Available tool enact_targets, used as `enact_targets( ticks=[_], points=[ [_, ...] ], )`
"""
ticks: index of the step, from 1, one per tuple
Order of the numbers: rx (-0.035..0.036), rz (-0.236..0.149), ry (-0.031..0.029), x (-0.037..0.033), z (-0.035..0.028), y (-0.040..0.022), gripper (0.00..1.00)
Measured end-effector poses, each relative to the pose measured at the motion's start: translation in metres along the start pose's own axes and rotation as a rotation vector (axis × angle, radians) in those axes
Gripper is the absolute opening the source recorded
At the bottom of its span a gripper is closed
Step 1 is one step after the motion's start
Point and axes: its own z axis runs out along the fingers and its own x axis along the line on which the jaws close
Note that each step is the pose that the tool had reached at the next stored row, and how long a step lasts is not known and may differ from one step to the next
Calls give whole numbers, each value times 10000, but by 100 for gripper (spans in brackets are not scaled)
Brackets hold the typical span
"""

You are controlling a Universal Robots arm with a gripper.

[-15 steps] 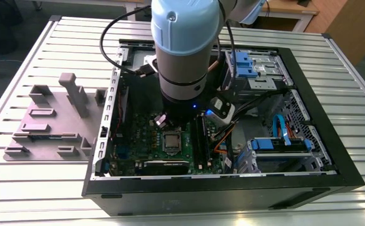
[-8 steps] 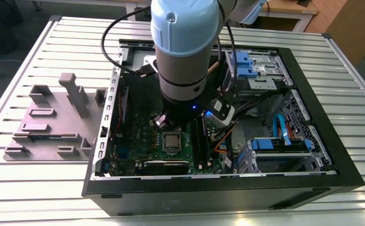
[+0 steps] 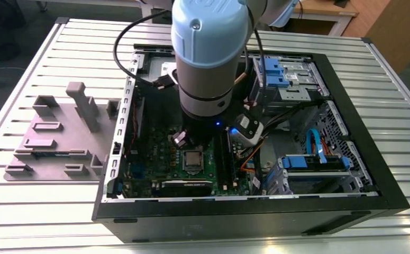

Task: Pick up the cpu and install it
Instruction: 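Install the first cpu locking lever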

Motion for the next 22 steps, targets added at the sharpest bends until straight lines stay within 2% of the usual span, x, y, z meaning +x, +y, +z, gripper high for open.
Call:
enact_targets(
  ticks=[2, 18, 22],
  points=[
    [-56, 15, 111, 0, 9, -6, 11],
    [-51, 17, 141, -3, 22, -34, 11],
    [-53, 18, 143, -29, 32, -54, 11]
  ],
)
